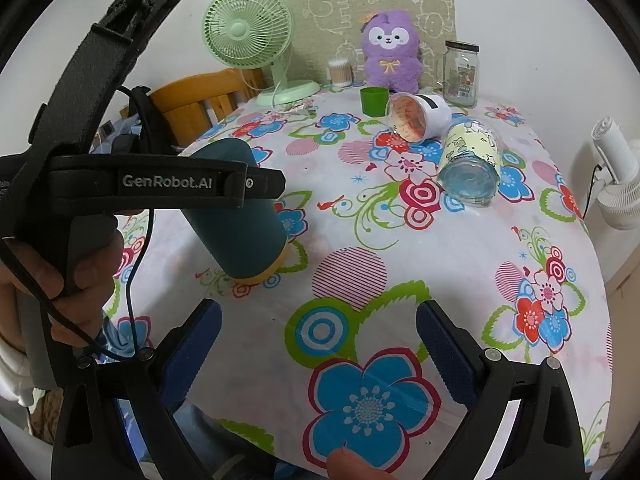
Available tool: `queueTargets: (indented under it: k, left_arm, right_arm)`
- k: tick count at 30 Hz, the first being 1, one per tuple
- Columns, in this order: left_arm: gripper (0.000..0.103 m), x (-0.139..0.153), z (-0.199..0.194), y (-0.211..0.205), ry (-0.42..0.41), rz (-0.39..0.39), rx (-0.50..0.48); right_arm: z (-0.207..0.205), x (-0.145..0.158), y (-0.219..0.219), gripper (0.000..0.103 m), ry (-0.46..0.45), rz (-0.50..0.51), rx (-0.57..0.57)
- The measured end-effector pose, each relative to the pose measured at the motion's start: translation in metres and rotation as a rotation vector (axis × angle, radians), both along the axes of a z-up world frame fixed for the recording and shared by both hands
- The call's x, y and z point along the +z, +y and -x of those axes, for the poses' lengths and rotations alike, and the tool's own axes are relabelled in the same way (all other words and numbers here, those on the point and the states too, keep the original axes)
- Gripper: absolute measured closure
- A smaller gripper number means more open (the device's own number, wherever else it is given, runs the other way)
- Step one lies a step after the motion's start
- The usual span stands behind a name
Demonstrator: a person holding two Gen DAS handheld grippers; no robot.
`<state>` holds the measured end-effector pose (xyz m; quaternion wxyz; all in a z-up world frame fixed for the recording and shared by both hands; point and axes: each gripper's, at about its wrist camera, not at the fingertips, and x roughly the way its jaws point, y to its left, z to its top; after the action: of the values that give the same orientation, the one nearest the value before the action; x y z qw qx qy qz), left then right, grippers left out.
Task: Flip cup upside down
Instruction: 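Set the teal cup on the tablecloth and open the left gripper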
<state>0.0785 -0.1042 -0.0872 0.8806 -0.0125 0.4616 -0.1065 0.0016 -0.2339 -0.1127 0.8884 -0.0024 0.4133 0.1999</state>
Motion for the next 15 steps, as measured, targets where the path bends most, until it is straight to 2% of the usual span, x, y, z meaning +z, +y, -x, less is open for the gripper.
queueTargets:
  k: [2,7,15]
  left_arm:
    - [0.018,0.002,0.001,0.001,-0.001,0.002,0.003]
    - [0.011,0.01,0.003,0.006,-0.008,0.014,0.008]
    - [0.01,0.019,0.006,0.014,-0.015,0.033,0.025]
  right_arm:
    - [-0.001,0.0,0.0,0.004,0.002,0.001,-0.003]
    - [-0.001,0.002,0.001,0.004,0.0,0.006,-0.007]
    - [0.0,0.008,0.006,0.004,-0.017,0.019,0.0]
